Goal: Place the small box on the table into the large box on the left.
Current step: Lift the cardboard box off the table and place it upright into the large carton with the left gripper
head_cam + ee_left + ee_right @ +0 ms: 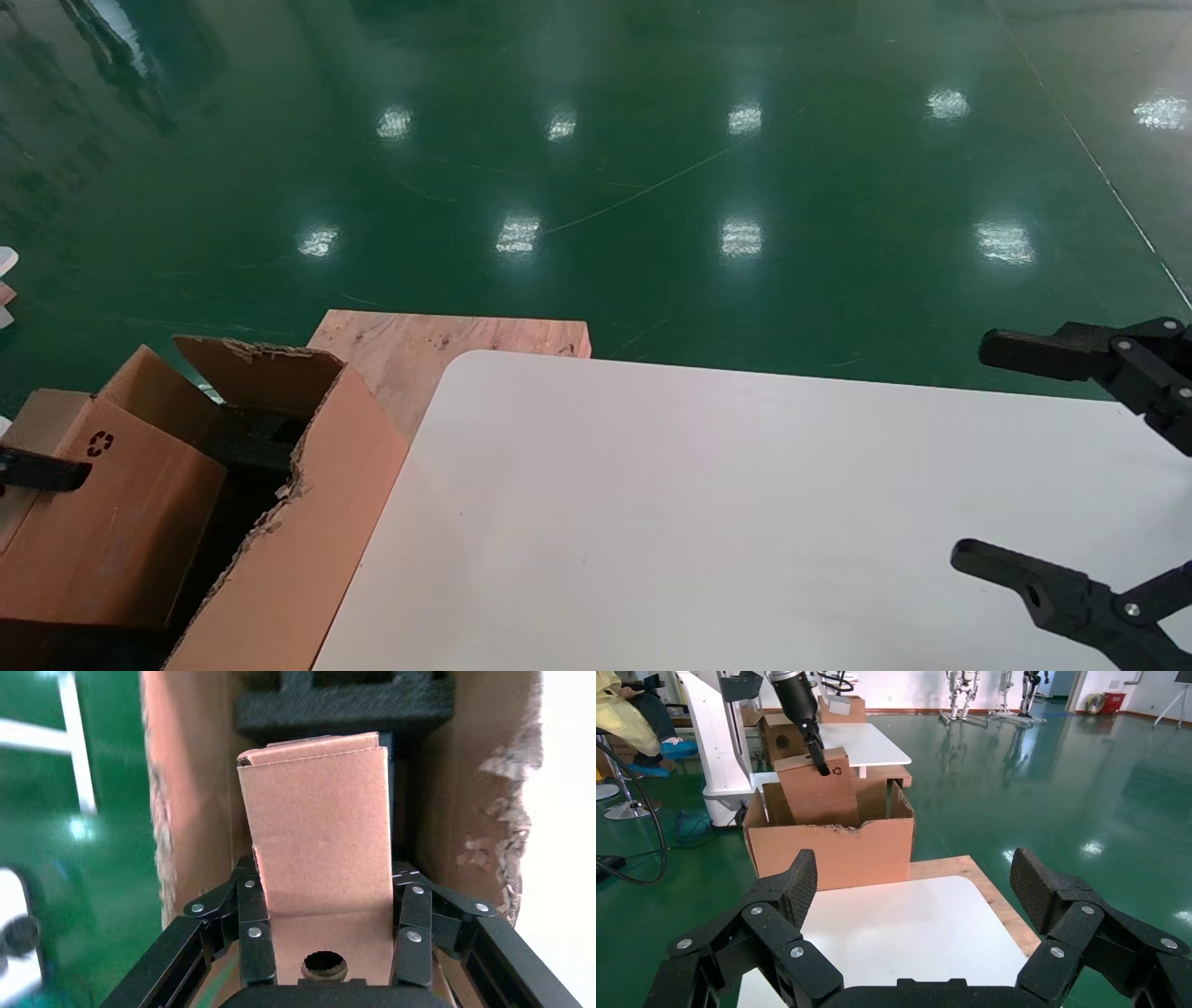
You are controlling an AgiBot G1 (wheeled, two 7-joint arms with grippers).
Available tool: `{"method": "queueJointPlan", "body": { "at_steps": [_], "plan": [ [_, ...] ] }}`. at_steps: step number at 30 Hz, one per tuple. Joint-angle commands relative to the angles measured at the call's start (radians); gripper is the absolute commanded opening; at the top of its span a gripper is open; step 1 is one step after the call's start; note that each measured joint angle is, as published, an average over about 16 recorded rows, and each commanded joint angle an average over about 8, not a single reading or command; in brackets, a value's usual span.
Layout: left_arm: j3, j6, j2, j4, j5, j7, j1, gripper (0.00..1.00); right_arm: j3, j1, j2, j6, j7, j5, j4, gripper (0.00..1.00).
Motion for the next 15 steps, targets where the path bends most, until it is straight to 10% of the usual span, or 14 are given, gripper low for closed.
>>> {"method": "queueJointPlan", "body": {
  "at_steps": [1,15],
  "plan": [
    [-0.014,-0.007,-0.017,-0.004,-0.001,0.044,-0.004,0.0,0.0,0.0,0.0,0.0,0.0,0.0,0.0,1.0],
    [-0.04,0.005,-0.048,0.067,-0.023,0.198,0.038,0.0,0.0,0.0,0.0,0.0,0.0,0.0,0.0,1.0]
  ]
}}
